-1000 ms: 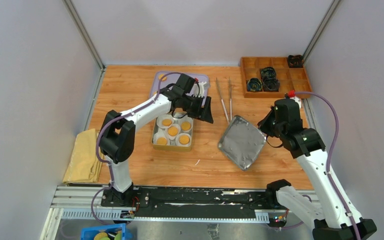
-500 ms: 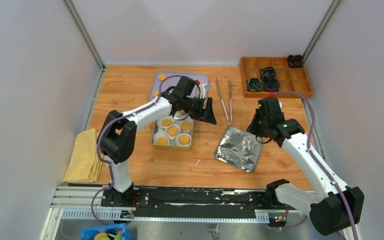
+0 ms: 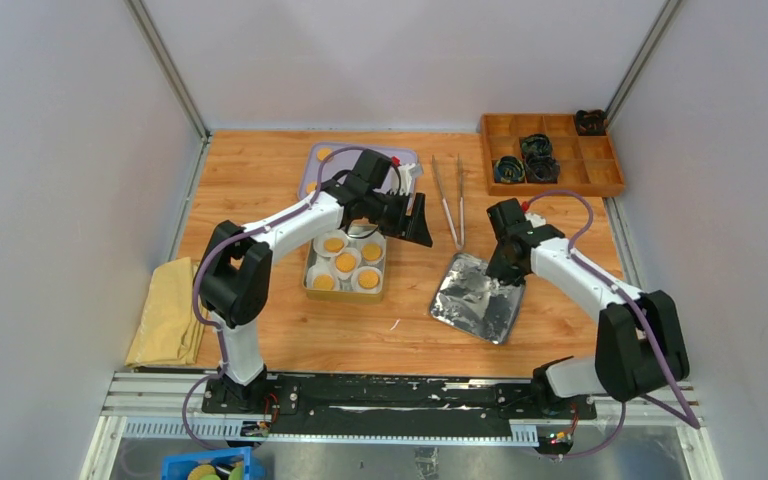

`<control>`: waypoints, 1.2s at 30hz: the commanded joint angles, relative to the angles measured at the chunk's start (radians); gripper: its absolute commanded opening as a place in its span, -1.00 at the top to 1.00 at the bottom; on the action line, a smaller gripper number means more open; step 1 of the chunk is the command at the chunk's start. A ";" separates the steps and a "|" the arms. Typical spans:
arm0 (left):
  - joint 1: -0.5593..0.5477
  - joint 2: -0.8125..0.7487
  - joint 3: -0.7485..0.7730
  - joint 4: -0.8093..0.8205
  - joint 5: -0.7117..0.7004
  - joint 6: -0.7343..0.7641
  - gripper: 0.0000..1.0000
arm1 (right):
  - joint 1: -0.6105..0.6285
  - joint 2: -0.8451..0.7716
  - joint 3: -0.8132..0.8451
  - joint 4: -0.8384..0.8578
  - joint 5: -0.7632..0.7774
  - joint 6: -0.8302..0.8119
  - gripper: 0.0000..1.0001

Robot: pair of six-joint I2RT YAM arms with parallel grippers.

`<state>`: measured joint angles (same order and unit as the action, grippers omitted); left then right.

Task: Pack the cookies

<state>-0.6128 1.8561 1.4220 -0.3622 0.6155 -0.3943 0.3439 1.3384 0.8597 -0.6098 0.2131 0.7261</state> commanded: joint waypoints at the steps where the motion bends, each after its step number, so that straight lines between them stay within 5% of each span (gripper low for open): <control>1: -0.006 -0.039 0.029 -0.033 -0.013 0.038 -0.32 | 0.010 0.018 -0.036 -0.099 0.094 0.121 0.33; 10: -0.006 -0.028 0.043 -0.043 -0.007 0.057 -0.32 | 0.009 -0.185 -0.211 -0.186 0.143 0.289 0.31; 20: -0.005 -0.029 0.022 -0.019 0.010 0.052 -0.32 | 0.009 -0.107 -0.300 -0.154 0.069 0.325 0.34; 23: -0.006 -0.031 0.016 -0.026 -0.008 0.056 -0.31 | 0.010 -0.096 -0.343 -0.100 0.044 0.327 0.54; 26: -0.006 -0.031 0.019 -0.032 -0.023 0.058 -0.31 | 0.010 -0.119 -0.356 -0.048 0.038 0.307 0.97; 36: -0.005 -0.013 0.052 -0.031 -0.023 0.053 -0.32 | 0.054 -0.411 -0.177 -0.148 0.096 0.187 1.00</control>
<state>-0.6128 1.8557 1.4364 -0.3992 0.5819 -0.3511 0.3660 1.0519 0.5812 -0.6891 0.2657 0.9794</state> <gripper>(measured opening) 0.656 0.015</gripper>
